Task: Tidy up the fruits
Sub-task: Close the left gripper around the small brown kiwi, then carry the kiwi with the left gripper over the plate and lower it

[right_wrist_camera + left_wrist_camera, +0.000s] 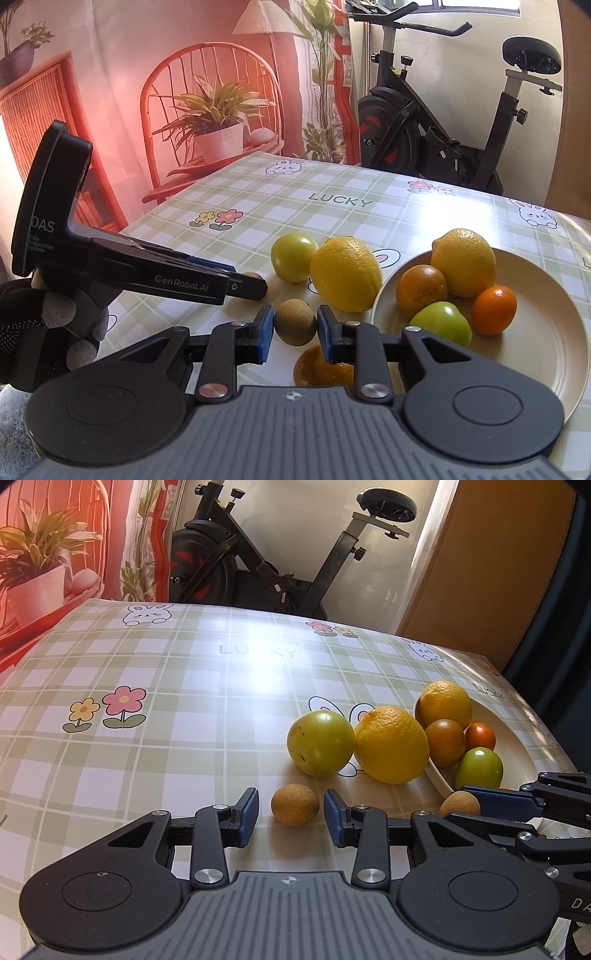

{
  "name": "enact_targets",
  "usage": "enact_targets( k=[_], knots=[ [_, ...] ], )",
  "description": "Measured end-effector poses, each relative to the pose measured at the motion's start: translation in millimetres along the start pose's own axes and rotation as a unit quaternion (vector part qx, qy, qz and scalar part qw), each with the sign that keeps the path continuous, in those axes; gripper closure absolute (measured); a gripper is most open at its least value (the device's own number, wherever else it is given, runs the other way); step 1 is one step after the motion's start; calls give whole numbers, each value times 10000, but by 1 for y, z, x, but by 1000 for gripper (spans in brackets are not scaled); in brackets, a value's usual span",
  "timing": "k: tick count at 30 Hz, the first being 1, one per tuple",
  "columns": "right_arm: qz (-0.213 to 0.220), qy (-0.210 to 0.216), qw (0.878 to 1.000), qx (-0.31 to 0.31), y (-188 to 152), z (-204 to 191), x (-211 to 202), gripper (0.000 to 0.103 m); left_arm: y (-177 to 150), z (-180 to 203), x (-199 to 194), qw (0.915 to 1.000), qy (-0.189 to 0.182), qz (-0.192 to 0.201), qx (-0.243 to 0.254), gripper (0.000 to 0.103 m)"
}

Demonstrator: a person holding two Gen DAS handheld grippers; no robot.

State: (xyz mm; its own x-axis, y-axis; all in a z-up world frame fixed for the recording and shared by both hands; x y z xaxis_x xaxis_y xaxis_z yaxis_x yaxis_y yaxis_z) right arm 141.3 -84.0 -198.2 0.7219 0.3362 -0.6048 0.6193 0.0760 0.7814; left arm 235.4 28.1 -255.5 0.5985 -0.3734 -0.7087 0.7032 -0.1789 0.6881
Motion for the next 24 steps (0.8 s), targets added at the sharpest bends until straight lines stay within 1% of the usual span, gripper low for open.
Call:
enact_targets(
  k=[3,8,13,18,24],
  knots=[
    [35,0,10000,45,0,3,-1,75,-1,2,0,10000,5,-5,35,72],
    [87,-5,9999,131,0,8,-5,75,-3,7,-8,9998,159,56,122,72],
    [197,24,9995,243,1,14,-12,75,4,13,-27,9995,187,208,138,72],
    [331,45,9985,443,1,23,-21,75,13,36,-47,9989,83,367,273,72],
    [591,-49,9954,756,0,48,-42,75,26,79,-48,9974,-220,481,488,72]
  ],
)
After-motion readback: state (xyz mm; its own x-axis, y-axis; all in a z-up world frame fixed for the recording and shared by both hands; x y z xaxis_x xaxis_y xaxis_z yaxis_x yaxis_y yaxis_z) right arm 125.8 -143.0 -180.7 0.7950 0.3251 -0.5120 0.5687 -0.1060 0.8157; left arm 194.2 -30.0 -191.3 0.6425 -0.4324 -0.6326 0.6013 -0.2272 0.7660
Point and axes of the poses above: each gripper's, at about its wrist camera, not at the fingertips, and x roughly the way its jaws point, z to its right, y to its top, the point moved 5 cm from there along x, roughly the way its jaws point, and after that the axes turned 2 degrees about y, right-handed, at the moved point
